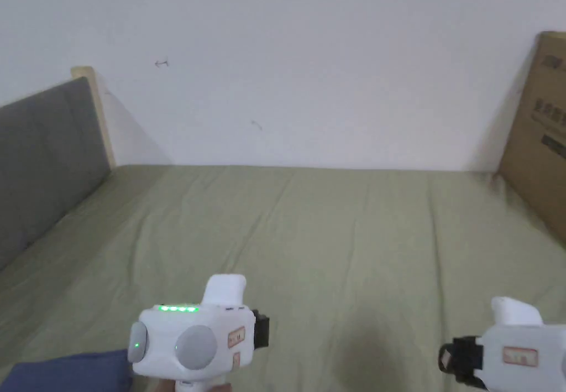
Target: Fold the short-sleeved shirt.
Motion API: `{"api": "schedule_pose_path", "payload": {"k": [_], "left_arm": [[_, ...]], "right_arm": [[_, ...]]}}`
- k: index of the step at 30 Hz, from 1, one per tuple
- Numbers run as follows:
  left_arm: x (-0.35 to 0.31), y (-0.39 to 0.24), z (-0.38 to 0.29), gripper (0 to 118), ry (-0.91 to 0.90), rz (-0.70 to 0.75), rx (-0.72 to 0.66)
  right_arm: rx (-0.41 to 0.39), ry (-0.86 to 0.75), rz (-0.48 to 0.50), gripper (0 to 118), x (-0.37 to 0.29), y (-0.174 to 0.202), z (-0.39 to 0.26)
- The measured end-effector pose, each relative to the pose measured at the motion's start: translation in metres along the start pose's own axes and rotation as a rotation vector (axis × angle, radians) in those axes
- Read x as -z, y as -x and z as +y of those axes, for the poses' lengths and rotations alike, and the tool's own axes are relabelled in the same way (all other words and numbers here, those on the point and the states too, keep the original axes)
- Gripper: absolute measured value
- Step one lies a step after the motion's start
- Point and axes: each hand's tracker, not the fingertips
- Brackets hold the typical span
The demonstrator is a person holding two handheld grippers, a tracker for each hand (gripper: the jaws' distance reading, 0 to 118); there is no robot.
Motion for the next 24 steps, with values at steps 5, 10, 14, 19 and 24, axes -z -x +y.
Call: {"api": "schedule_pose_path", "payload": {"k": [5,10,14,19,24], "left_arm": [[-0.043,-0.081,0.049,1,-0.445,0.186,0.212],[-0.086,-0.116,0.048,1,-0.705,0.269,0.294],[-0.111,-0.124,0.041,1,-0.781,0.353,0.233],[-0.119,-0.115,0.048,110,-0.751,0.309,0.163],[-0.124,-0.114,0.052,118,-0.729,0.322,0.255]], "right_arm": [[-0.137,-0.434,-0.071,0,-0.048,0.016,0.05],[-0.266,-0.799,-0.159,0,-0.084,0.032,0.059],[-0.239,-0.906,-0.11,17,-0.101,0.042,0.047],[-0.283,-0.92,-0.139,105,-0.102,0.054,0.04],[-0.327,-0.898,-0.171,117,-0.094,0.065,0.034]]}}
